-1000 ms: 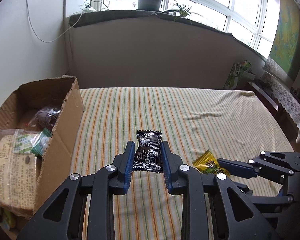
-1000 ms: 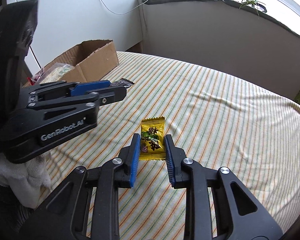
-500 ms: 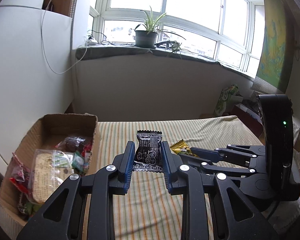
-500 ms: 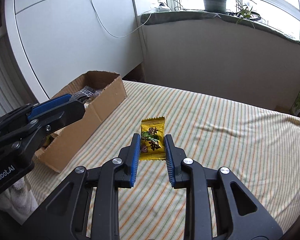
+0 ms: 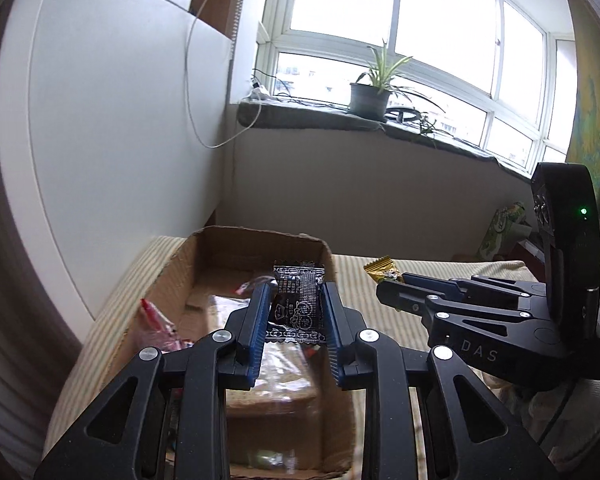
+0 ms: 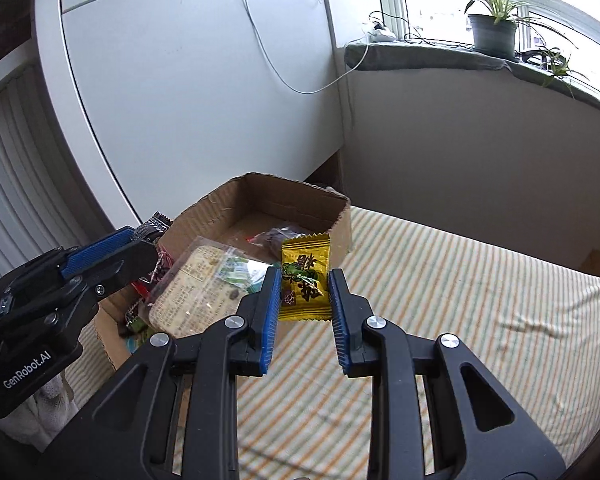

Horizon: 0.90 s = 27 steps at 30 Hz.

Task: Organize snacks
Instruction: 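Carry the black and yellow candies into the box and open both grippers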

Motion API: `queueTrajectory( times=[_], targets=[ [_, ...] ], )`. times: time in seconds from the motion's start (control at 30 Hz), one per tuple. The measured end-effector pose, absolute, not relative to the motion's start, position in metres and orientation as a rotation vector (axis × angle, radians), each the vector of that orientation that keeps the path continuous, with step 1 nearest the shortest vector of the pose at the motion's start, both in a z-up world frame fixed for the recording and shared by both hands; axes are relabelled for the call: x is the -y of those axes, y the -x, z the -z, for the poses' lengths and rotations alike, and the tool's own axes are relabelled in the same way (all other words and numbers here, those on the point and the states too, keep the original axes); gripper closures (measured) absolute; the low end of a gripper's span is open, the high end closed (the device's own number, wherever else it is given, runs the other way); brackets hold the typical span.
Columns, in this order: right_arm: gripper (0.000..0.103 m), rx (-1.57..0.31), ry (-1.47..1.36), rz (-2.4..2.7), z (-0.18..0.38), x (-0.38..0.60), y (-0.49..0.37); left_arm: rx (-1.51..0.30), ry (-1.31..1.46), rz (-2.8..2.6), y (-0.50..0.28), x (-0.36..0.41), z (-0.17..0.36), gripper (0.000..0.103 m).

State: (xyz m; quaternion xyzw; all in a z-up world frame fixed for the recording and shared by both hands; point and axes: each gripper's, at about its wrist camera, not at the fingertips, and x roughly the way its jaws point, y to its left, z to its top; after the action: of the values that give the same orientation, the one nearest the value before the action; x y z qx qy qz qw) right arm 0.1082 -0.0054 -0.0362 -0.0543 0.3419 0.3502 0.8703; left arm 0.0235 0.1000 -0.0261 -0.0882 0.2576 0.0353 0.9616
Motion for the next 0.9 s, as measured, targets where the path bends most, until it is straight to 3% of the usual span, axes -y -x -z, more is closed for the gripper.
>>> queueTrajectory(
  times=[0.83,0.87,0.9],
  targets=[
    [0.078,-0.716,0.213,-0.754,0.053,-0.053,-0.103,-0.55,0.188,-0.171,-0.009,-0.134,0.039,0.078],
    [0.076,-0.715,0.217,-0.75,0.053,-0.053,-0.103,-0.549,0.189,-0.17,-0.009,-0.134,0.039,0.078],
    [0.067,-0.714,0.219,-0.746,0.053,-0.053,-0.103,-0.549,0.189,-0.173,-0.009,-0.134,0.038,0.078]
  ],
)
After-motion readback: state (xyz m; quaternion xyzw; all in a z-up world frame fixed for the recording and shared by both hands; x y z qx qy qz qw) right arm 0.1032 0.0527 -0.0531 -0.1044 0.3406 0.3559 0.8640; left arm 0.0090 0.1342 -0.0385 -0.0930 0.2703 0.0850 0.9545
